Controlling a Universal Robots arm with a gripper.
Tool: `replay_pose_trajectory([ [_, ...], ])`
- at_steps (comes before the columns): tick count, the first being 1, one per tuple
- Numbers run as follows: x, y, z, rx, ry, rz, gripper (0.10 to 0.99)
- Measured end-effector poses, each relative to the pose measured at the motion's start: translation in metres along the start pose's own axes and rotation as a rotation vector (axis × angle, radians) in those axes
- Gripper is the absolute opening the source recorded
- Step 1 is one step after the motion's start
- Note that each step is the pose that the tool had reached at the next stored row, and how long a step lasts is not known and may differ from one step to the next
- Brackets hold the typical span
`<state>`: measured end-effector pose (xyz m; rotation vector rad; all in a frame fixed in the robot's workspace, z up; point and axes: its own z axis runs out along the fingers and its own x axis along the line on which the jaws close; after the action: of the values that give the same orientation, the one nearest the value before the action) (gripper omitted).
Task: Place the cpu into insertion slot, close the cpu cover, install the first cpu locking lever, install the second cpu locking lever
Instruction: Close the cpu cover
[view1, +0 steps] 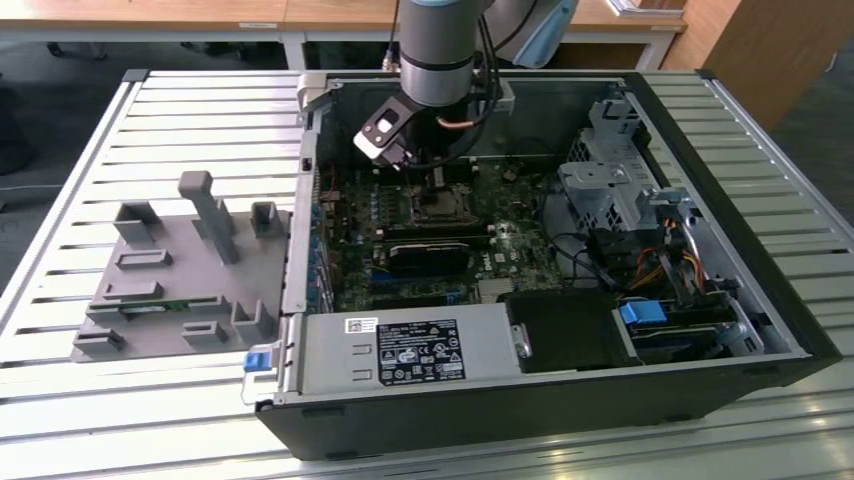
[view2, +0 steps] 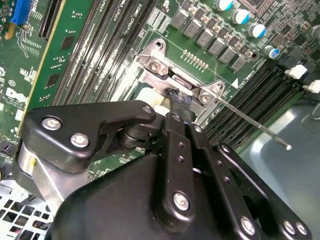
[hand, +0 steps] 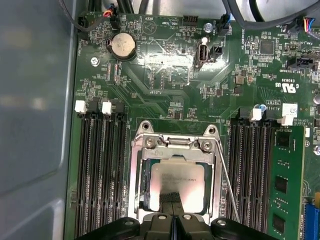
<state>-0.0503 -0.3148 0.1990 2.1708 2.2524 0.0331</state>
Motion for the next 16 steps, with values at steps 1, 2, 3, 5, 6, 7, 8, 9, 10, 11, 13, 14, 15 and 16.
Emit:
replay_pose_trajectory([
  [1,0.0000,0.0004,0.0001,0.000,0.0007,0.000,0.106],
  [2,0.0001,0.0006,-0.0004,-0.001,0.0024,0.000,0.106],
  [3,0.0004,0.0008,-0.0013,-0.002,0.0044,0.000,0.106],
  [5,0.0002,0.0008,-0.0078,0.000,0.0035,0.000,0.106],
  [6,0.0002,0.0008,-0.0115,0.000,0.0034,0.000,0.106],
  [7,0.0002,0.0009,-0.0150,0.000,0.0033,0.000,0.106],
  [8,0.0002,0.0009,-0.0174,0.000,0.0032,0.000,0.106],
  [9,0.0002,0.0012,-0.0178,0.000,0.0033,0.000,0.106],
  [10,0.0002,0.0021,-0.0178,0.000,0.0034,0.000,0.106],
  [11,0.0001,0.0036,-0.0177,0.000,0.0034,0.000,0.106],
  [13,0.0000,0.0055,-0.0177,0.001,0.0040,0.000,0.106],
  [14,-0.0001,0.0062,-0.0176,0.001,0.0040,0.000,0.106],
  [15,-0.0001,0.0076,-0.0176,0.001,0.0039,0.000,0.106],
  [16,-0.0001,0.0089,-0.0176,0.001,0.0040,0.000,0.106],
])
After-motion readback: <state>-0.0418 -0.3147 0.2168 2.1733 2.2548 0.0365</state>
